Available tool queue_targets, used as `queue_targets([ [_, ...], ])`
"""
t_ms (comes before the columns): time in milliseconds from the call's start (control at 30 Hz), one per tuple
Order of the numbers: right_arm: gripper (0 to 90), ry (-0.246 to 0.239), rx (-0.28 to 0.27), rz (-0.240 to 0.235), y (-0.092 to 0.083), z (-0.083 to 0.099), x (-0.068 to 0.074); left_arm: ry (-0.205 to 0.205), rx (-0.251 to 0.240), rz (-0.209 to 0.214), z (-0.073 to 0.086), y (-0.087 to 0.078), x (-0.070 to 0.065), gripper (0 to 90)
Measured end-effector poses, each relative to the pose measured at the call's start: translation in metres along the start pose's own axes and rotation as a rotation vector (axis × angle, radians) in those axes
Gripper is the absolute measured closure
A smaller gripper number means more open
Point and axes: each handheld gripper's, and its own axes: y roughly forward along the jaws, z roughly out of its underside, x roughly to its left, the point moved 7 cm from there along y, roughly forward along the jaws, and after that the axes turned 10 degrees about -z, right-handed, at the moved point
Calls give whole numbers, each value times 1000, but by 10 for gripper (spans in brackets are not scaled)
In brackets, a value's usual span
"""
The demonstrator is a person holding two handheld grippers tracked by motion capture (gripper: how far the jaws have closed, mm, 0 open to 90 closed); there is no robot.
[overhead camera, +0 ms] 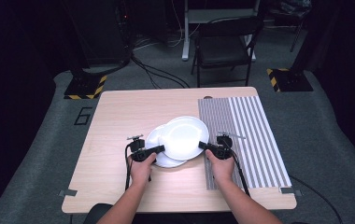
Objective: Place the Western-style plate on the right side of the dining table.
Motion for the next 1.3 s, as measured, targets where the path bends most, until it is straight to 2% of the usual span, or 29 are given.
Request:
queue_targets([
  [200, 704, 4, 0, 13, 3, -4, -1, -14, 0, 17, 0, 0, 1, 685],
  [400, 616, -46, 14, 49, -4, -1, 1, -6, -4, 11, 1, 0, 0, 680],
  [500, 607, -31, 14, 48, -9, 3, 2, -5, -4, 9, 1, 0, 0, 680],
  [600, 635, -32, 16, 34, -12, 6, 5, -3, -5, 8, 1, 0, 0, 679],
  [667, 692, -30, 19, 23, -13, 8, 9, -3, -5, 9, 1, 0, 0, 680],
  [700, 694, -39, 16, 32, -13, 8, 9, -3, -5, 8, 1, 0, 0, 680],
  [800, 704, -12, 13, 28, -13, 8, 9, 5, -6, 9, 1, 1, 0, 680],
  [933, 711, -20, 0, 33, -12, 7, 7, 7, -6, 10, 1, 1, 0, 686],
  [1033, 720, 3, -15, 23, -12, 7, 6, 7, -7, 11, 1, 1, 0, 686],
  [1133, 721, 4, -21, 22, -12, 7, 6, 4, -6, 14, 1, 1, 0, 680],
  [1300, 731, 35, -29, 12, -12, 7, 5, -11, -8, 18, 2, 0, -1, 666],
])
